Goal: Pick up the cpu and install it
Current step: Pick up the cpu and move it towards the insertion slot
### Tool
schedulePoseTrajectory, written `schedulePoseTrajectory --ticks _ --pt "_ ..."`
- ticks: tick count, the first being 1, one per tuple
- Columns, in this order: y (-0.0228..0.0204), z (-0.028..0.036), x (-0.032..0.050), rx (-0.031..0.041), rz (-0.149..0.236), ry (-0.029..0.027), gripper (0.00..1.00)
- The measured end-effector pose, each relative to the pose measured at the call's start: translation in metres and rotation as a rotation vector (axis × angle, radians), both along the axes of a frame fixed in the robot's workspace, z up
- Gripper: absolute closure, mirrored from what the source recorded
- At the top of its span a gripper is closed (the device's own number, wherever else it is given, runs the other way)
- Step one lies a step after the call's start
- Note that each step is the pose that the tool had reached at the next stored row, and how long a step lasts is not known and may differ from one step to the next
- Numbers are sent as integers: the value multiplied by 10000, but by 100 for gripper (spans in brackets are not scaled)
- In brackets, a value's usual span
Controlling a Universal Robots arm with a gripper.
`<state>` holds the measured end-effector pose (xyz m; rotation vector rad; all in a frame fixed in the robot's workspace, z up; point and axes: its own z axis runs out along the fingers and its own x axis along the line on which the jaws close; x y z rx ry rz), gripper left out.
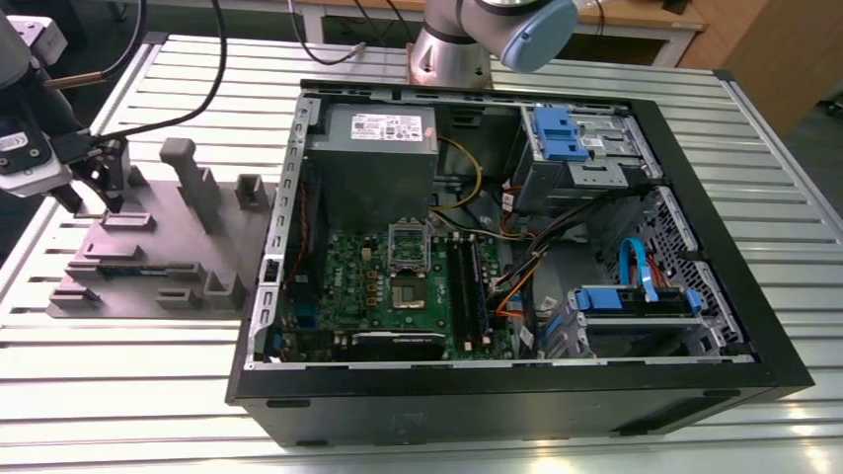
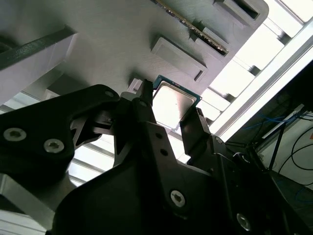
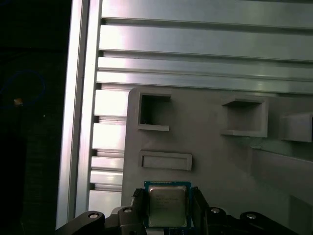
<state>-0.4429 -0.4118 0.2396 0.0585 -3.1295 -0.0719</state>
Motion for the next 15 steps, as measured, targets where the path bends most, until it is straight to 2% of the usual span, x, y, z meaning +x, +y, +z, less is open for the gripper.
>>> schedulePoseTrajectory --ticks 15 --pt "0 39 0 1 0 -1 53"
